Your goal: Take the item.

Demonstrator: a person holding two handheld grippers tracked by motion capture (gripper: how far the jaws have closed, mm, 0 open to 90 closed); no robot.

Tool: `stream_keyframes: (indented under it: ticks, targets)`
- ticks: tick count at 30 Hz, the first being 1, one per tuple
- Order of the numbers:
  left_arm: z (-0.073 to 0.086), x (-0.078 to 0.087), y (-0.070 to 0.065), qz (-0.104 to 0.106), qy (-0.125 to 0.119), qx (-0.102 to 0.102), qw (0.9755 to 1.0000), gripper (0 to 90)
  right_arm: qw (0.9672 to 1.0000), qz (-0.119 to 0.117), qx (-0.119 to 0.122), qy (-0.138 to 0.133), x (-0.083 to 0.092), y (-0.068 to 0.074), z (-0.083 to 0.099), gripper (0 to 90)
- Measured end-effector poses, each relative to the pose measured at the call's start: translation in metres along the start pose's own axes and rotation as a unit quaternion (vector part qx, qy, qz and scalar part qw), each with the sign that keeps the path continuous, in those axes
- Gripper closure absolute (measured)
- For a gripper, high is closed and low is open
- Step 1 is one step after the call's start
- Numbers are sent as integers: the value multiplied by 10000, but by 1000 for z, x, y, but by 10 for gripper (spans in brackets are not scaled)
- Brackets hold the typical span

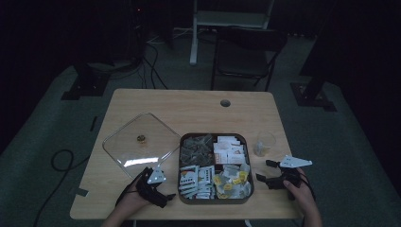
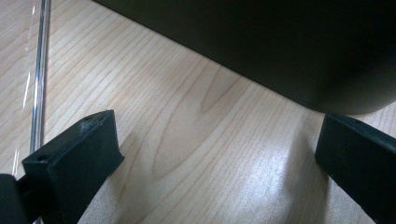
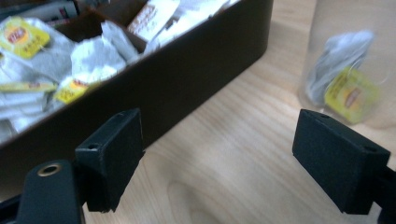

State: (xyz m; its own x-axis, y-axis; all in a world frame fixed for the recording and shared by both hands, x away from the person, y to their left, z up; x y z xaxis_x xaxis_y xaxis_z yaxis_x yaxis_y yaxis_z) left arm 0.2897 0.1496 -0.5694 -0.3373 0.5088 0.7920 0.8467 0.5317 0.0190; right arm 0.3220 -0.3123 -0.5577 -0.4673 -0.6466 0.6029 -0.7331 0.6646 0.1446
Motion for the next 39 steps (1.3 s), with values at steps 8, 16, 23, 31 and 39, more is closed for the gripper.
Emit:
stream_keyframes:
  ticks: [8, 16, 23, 31, 39]
  targets:
    - [0, 0, 0, -1, 1, -1, 10000, 4, 9991, 125, 182, 371, -6, 6, 6, 155]
    - [0, 0, 0, 0, 0, -3, 10000, 4, 9942, 347, 459, 904, -14, 13, 8, 136]
    - [0, 0, 0, -2, 0, -2, 10000, 4, 9930, 449, 551, 945, -17, 16, 7, 130]
    - [0, 0, 0, 4, 7, -5, 10000, 3, 9930, 500, 501, 946, -18, 17, 7, 124]
    - [1, 1, -1, 15, 6, -18, 10000, 3, 9930, 508, 495, 948, -18, 17, 7, 123]
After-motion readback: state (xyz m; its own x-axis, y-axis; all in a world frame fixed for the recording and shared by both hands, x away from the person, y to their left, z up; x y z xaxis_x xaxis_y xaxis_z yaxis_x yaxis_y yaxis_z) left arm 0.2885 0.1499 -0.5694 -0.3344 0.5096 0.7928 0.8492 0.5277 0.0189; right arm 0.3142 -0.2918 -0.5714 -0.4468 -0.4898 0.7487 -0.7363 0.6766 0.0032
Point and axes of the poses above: each handheld gripper's, and its own axes: x roughly backward along the jaws, z roughly out of its underside, y roughly to its left, the point moved 3 cm from there along -x, roughly forward along the jaws, and after that the axes turned 5 degrees about y, right-handed, at the moved point
